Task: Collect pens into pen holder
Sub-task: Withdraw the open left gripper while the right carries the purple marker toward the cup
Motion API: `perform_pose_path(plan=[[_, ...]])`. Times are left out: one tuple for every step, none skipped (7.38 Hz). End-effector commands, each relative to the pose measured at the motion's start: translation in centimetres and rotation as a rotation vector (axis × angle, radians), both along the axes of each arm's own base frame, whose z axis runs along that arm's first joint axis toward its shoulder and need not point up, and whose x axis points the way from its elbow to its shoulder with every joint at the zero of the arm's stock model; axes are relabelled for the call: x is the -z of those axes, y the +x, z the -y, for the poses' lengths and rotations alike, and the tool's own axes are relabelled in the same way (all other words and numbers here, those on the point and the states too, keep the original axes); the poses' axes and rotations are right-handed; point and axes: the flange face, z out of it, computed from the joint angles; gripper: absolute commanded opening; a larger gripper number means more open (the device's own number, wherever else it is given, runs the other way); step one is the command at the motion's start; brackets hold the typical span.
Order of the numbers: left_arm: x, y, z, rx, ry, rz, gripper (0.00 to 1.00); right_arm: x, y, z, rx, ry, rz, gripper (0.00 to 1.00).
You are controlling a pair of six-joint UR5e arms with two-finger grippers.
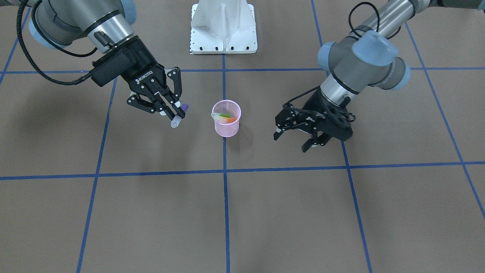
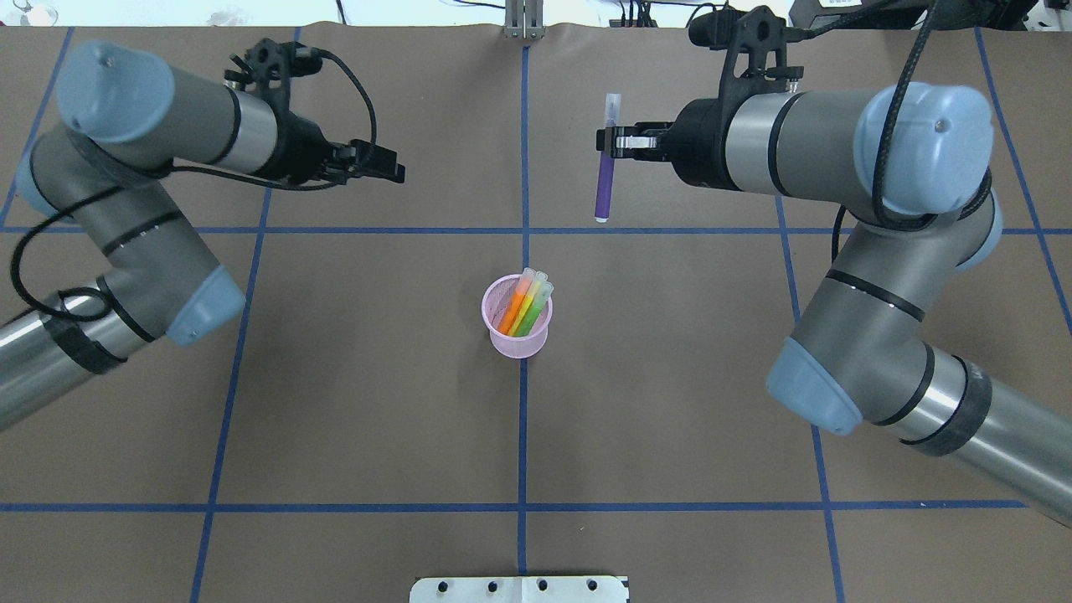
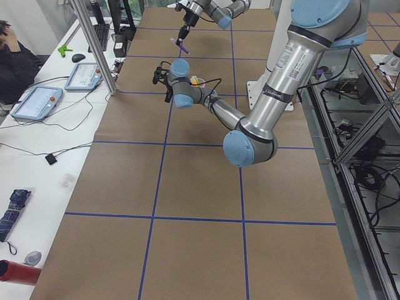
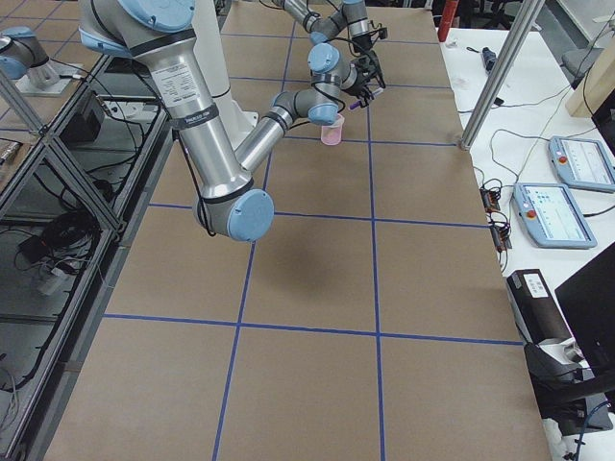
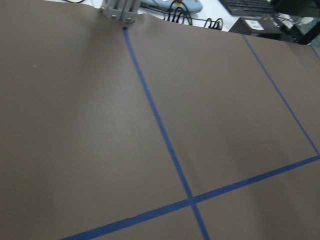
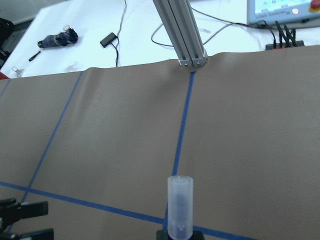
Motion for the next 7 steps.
perform_pose_path(plan=[[-2.5,-6.9,3.6,0.007,-0.163,0.055,0.99,0.9,-5.0,-4.7,-0.080,0.072,0.072,0.00],[-3.3,-7.1,3.8,-0.002,-0.143,0.076,0.99,0.3,-7.6,-6.5,-0.125,0.086,0.086,0.00],[-4.8,-7.9,3.9,-0.003,-0.133,0.098,0.99,0.0,-9.4,-7.5,-0.131,0.095,0.068,0.00],[-4.9,-9.3,4.4,0.015,-0.119,0.103,0.99,0.1,-9.9,-7.7,-0.134,0.154,0.021,0.00],[-5.3,-10.0,4.6,0.024,-0.121,0.107,0.99,-0.4,-10.7,-8.1,-0.121,0.178,-0.009,0.00],[-5.6,-9.9,4.7,0.025,-0.126,0.110,0.99,-1.2,-11.4,-7.8,-0.117,0.175,-0.031,0.00],[-6.0,-9.9,4.9,0.027,-0.132,0.115,0.99,-1.7,-11.9,-7.7,-0.114,0.174,-0.046,0.00]])
